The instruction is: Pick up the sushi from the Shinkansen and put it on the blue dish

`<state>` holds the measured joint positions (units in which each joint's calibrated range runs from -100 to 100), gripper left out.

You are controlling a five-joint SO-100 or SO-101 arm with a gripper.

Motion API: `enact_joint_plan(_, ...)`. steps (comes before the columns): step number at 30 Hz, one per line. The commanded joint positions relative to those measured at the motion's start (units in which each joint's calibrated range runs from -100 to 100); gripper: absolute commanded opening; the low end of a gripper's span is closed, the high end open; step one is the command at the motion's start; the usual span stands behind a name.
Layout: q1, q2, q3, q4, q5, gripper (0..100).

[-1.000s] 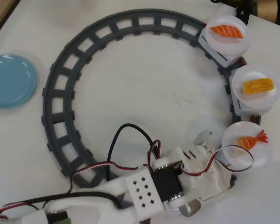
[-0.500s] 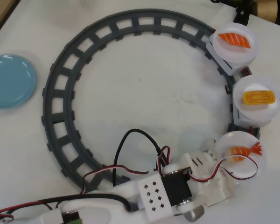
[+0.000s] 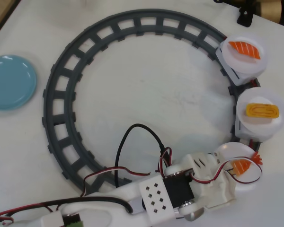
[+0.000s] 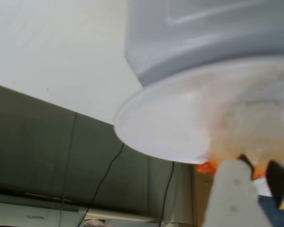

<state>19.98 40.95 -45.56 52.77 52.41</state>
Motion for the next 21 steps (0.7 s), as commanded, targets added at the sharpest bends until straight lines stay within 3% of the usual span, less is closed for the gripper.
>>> enact_joint_plan(1, 0.2, -1.3, -3.3, -0.2, -1.3, 8)
enact_joint_plan(8, 0.7, -0.7, -2.6, -0.1, -2.3, 10)
enact_joint_plan(14, 1.0, -1.3, -2.7, -0.1, -2.4, 23)
enact_joint_plan(21, 2.6, -0.6, -2.4, -0.1, -2.2, 22)
